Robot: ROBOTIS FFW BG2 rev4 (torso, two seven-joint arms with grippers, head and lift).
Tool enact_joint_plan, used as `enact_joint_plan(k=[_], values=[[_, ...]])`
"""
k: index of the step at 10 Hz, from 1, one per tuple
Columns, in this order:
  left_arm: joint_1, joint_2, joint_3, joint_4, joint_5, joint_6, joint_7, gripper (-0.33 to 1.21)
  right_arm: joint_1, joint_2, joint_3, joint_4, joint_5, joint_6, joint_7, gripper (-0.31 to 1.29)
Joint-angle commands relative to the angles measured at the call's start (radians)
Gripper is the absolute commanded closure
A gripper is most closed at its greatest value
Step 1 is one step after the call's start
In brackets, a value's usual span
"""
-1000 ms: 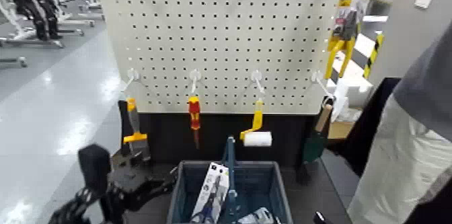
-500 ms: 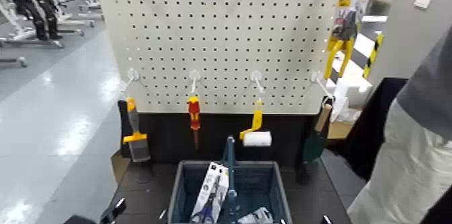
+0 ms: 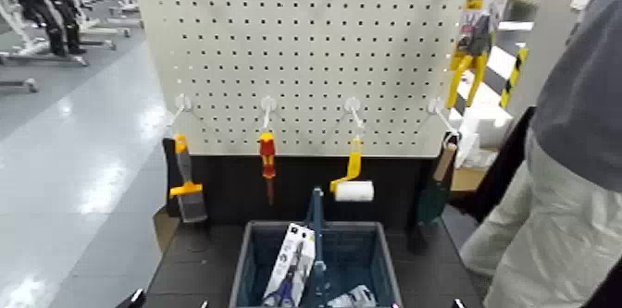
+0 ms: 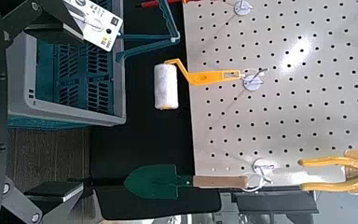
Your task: Put the blue scissors into the crate.
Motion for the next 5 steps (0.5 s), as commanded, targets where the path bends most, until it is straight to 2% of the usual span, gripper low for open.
enact_joint_plan(k=[1, 2, 5], values=[[-0.007, -0.069, -0.065, 0.059, 0.042, -0.088, 0.096, 0.15, 0.005, -0.001, 0.001, -0.007, 0.026, 0.001, -0.008, 0.18], [-0.004, -0.066, -0.089, 0.079, 0.042, -0.142, 0.16, 0.15, 0.005, -0.001, 0.001, -0.007, 0.026, 0.002, -0.006, 0.18], [-0.012, -0.043, -0.117, 0.093, 0.051, -0.162, 0.186, 0.15, 0.003, -0.002, 0.001, -0.007, 0.026, 0.002, 0.001, 0.19]])
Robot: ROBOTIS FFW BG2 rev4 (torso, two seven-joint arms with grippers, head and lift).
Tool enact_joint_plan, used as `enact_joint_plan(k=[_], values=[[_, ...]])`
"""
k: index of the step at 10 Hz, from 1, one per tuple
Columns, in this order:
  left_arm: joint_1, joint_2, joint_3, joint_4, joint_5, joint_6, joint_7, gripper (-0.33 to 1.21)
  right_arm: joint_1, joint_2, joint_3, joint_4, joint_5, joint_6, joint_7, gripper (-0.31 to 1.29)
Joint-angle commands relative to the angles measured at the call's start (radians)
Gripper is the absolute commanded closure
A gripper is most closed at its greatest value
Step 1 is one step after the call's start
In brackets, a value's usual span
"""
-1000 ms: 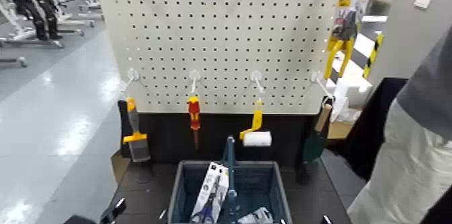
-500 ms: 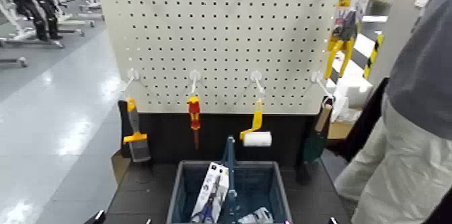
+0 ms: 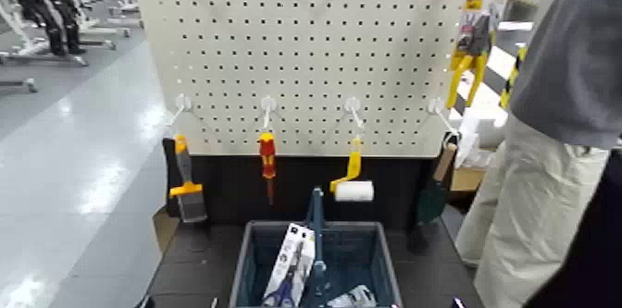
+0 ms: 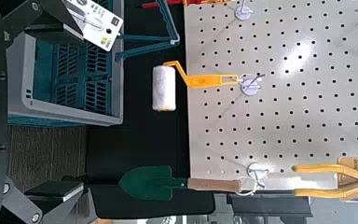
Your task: Put the blue scissors into the crate.
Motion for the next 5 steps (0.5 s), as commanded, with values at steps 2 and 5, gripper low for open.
enact_joint_plan(k=[2, 5], values=[[-0.004, -0.031, -0.024, 0.003, 0.012, -0.001, 0.016, 0.15, -0.002, 0.0, -0.002, -0.001, 0.002, 0.003, 0.005, 0.18], [-0.004, -0.031, -0.024, 0.003, 0.012, 0.0, 0.017, 0.15, 0.0, 0.006, -0.005, -0.031, 0.021, 0.06, -0.004, 0.15]])
